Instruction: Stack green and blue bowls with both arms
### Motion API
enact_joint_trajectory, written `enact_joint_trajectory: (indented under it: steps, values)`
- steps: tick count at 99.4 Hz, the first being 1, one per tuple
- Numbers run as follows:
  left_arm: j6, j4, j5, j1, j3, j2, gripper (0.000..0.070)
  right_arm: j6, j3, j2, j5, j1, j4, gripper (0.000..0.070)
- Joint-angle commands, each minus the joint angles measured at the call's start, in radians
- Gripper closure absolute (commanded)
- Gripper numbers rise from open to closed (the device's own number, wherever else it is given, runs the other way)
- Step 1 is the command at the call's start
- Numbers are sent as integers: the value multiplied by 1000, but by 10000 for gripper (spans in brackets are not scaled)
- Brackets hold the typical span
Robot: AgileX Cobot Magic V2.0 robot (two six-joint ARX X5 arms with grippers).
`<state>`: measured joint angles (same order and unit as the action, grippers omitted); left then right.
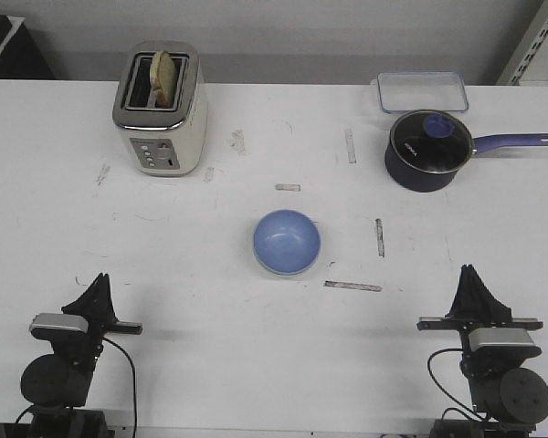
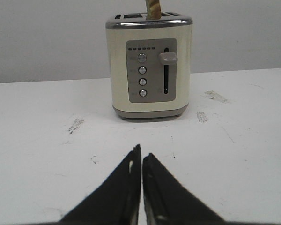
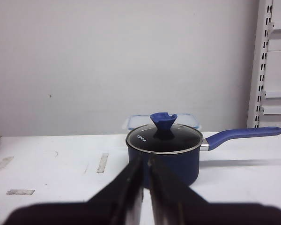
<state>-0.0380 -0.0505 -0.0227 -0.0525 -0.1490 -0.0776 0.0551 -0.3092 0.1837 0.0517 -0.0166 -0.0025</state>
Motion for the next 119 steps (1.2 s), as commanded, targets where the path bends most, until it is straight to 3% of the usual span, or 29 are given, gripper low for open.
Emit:
enact_joint_trajectory:
  steps: [1,43,119]
  values:
    - [8,-37,-2,0,16,9,699,-8,-3,-2,0,-1,10,690]
    - [8,-135,-8,1,138,17,699,-8,-3,-2,0,-1,10,690]
    - [1,-80,-7,34,137,74,699,-8,-3,-2,0,-1,10,690]
